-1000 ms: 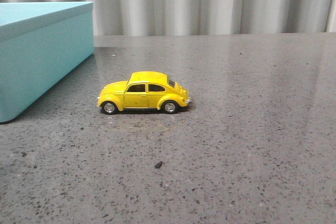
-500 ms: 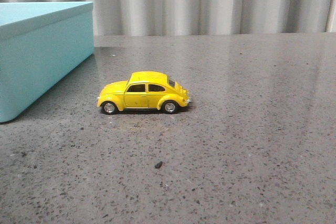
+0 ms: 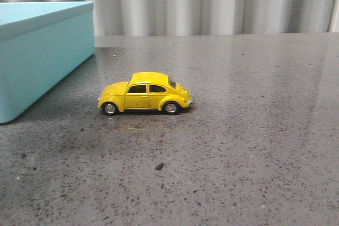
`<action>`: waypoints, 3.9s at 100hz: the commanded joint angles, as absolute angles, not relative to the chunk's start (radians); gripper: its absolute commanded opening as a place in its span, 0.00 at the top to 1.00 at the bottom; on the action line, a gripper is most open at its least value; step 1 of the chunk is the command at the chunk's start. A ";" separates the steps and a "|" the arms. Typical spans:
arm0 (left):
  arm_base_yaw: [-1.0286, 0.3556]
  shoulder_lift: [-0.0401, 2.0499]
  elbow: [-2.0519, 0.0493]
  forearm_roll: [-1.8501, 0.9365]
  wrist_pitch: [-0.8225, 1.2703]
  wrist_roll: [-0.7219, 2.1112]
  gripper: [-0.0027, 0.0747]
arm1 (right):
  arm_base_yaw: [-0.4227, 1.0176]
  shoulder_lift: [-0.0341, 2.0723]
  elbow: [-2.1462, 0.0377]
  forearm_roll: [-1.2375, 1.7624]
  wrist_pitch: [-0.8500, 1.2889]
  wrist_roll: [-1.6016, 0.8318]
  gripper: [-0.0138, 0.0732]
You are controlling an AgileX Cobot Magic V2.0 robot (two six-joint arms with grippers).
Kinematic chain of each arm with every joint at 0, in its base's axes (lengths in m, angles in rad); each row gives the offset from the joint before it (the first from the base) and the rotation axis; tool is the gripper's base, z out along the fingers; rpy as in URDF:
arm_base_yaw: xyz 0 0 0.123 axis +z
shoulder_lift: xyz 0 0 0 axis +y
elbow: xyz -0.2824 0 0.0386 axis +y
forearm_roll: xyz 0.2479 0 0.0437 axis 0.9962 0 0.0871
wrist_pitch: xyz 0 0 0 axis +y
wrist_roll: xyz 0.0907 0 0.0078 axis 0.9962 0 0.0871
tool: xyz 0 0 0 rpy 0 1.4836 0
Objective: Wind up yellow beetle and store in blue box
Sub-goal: 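Move the left gripper toward the yellow car beside the box, then lower the open left gripper around the car and close it, then lift the car with the left gripper and carry it over the box, then lower the car into the light-blue box and open the left gripper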
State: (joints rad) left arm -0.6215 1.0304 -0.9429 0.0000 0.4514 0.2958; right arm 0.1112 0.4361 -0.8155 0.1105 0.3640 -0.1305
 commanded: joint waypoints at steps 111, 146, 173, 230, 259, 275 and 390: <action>-0.643 1.616 -1.373 -0.335 0.843 1.075 0.31 | 0.112 0.443 -0.770 0.105 0.327 -0.139 0.92; -0.641 1.710 -1.373 -0.387 0.817 1.075 0.31 | 0.112 0.443 -0.770 0.105 0.329 -0.139 0.92; -0.639 1.729 -1.373 -0.384 0.813 1.075 0.31 | 0.112 0.443 -0.768 0.105 0.331 -0.139 0.92; -0.639 1.713 -1.388 -0.408 0.852 1.073 0.77 | 0.112 0.443 -0.768 0.105 0.331 -0.139 0.92; -0.625 1.594 -1.513 -0.403 0.854 1.057 0.78 | 0.112 0.443 -0.768 0.107 0.331 -0.139 0.92; -0.548 1.497 -1.569 -0.357 0.851 0.947 0.79 | 0.112 0.443 -0.768 0.107 0.331 -0.139 0.92; -0.081 1.650 -1.350 -0.180 0.787 0.533 0.66 | 0.112 0.443 -0.768 0.141 0.357 -0.139 0.92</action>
